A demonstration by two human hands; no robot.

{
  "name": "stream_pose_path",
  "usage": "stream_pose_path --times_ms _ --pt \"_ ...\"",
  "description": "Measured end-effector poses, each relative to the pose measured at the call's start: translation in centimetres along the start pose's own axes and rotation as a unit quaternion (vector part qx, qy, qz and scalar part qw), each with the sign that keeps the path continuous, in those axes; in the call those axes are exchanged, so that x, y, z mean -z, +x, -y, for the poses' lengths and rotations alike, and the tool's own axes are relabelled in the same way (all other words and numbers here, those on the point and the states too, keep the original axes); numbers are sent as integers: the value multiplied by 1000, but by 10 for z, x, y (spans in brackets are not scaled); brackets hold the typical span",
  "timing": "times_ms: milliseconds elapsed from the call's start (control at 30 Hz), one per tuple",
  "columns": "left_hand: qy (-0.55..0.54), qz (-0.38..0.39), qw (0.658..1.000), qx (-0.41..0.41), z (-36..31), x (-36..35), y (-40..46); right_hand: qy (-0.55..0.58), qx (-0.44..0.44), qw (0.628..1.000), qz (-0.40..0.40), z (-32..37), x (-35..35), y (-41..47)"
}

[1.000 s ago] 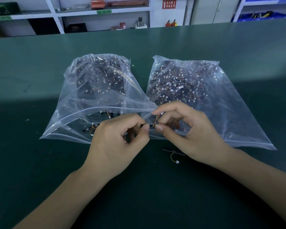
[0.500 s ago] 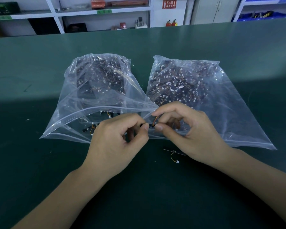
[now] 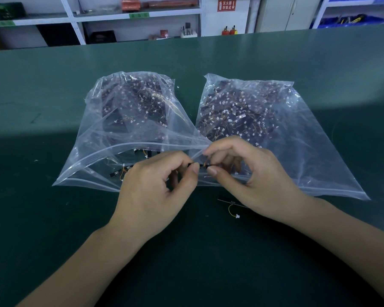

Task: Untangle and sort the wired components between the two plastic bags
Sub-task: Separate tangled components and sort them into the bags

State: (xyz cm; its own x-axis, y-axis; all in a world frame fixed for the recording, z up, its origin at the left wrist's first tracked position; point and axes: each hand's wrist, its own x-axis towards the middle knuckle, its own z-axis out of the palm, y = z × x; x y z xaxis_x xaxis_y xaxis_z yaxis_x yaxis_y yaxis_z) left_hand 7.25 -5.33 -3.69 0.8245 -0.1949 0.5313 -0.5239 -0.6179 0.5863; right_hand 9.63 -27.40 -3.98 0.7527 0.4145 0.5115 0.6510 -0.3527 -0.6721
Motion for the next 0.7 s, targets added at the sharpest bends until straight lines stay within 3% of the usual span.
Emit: stream_pose_path --times_ms 100,333,533,700 --pt "18 -21 1000 2 4 1 0 -97 -11 995 20 -3 3 0" --pt "26 -31 998 -39 8 4 2 -199 -24 978 59 -1 5 1" --pt "1 -72 991 -114 6 3 3 -180 -29 983 -26 0 8 3" --pt "38 -38 992 -117 11 3 2 -164 -27 985 -42 2 7 3"
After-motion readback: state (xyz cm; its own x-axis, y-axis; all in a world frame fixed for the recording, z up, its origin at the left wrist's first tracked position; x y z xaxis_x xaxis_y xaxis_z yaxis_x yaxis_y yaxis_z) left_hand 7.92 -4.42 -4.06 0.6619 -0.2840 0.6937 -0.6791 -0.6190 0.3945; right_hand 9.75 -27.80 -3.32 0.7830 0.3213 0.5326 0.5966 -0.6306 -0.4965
